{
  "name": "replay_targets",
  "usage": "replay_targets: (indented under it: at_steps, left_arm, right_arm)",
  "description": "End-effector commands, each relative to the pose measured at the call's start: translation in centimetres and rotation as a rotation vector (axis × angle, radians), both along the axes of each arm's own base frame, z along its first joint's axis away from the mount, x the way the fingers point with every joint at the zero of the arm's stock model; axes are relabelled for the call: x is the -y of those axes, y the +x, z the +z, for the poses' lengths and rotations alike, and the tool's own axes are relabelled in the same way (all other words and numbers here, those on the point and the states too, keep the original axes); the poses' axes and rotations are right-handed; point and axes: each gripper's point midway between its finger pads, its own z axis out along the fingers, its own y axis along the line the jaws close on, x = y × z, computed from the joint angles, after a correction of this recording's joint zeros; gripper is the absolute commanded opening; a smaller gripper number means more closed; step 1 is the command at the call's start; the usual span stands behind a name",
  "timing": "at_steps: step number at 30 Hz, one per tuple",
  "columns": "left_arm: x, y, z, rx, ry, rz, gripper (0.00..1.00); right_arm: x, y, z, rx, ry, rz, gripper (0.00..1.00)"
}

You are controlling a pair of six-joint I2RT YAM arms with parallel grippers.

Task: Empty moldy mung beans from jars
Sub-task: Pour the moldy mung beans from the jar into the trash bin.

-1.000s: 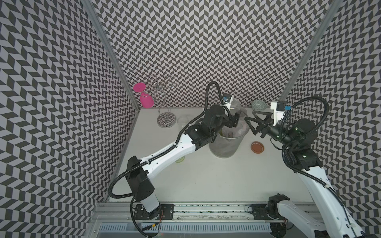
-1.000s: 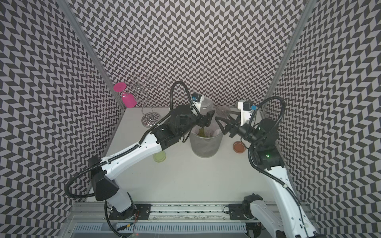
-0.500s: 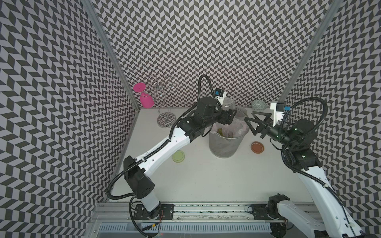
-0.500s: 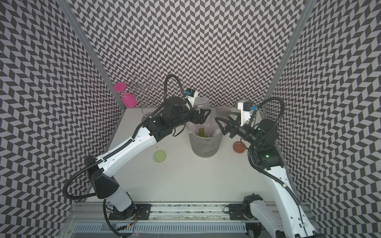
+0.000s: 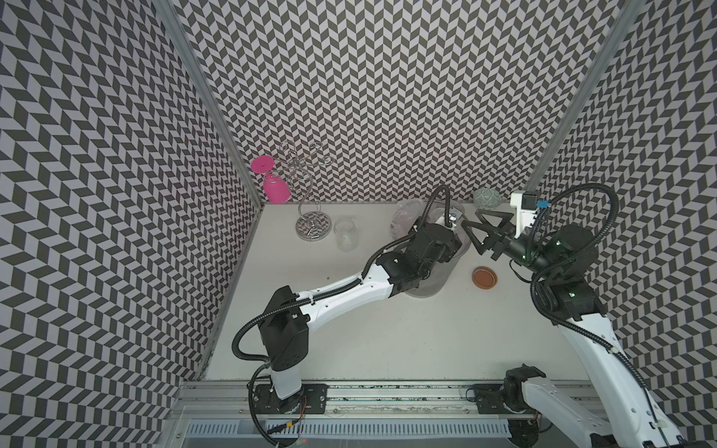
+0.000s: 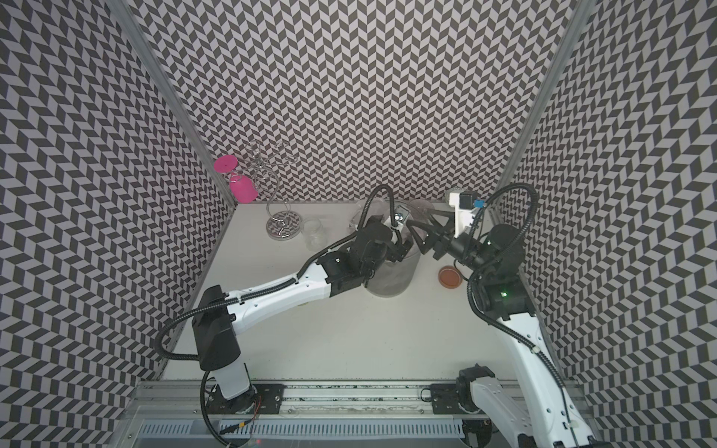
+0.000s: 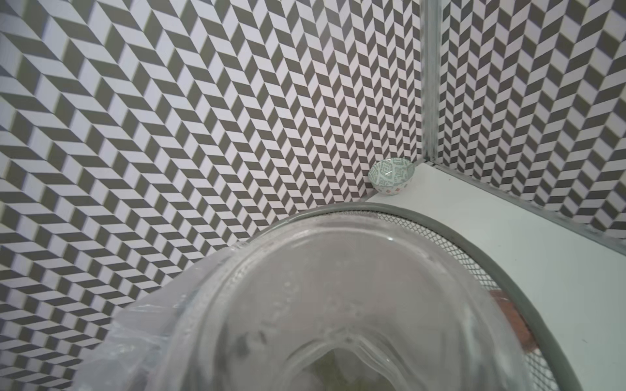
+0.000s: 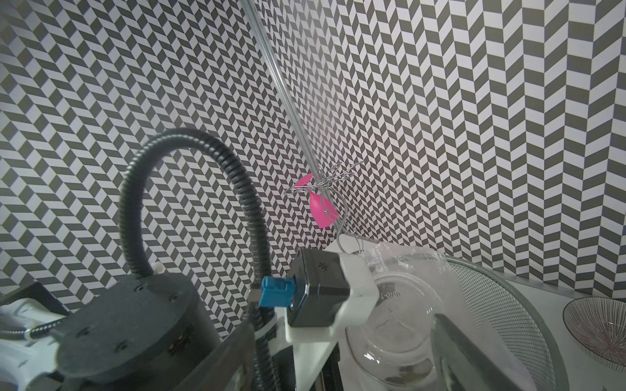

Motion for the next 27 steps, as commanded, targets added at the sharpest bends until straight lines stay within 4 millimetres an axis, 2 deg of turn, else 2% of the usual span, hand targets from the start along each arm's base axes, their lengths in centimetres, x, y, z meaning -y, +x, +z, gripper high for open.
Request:
replay_targets:
  at_steps: [1,10,14,18,23,25,27]
  left_arm:
    - [-2.1,0.6,4.1,0.146,-0.025,0.119,0.54]
    - [-2.7,-0.8,5.9,0.270,0.067,0.202,0.54]
    - [-2.2,-2.2,6.8,0.371,0.177,0.258,0.54]
    - [-1.7,-2.6,6.9,0.406,0.227,0.274,0.54]
    - [-1.7,-2.4,6.7,0.344,0.136,0.223,0.52]
    - [-1.2,-2.1,6.9,0.203,0.001,0.123,0.52]
    - [-1.3,-2.2,8.1,0.095,-0.167,0.008,0.52]
  right_arm:
    - [0.6,-0.6,1.0,0.058,-0.005,-0.025,0.79]
    - [0.7,-0.4,0.9,0.056,0.002,-0.024,0.79]
    - [0.7,-0.4,0.7,0.052,0.005,-0.025,0.79]
    - [0.7,-0.4,0.6,0.050,0.015,-0.019,0.79]
    - [0.7,-0.6,0.7,0.050,0.014,-0.021,0.80]
    - [0.8,-0.6,0.7,0.052,0.015,-0.024,0.80]
    - [0.8,-0.6,0.7,0.052,0.016,-0.023,0.80]
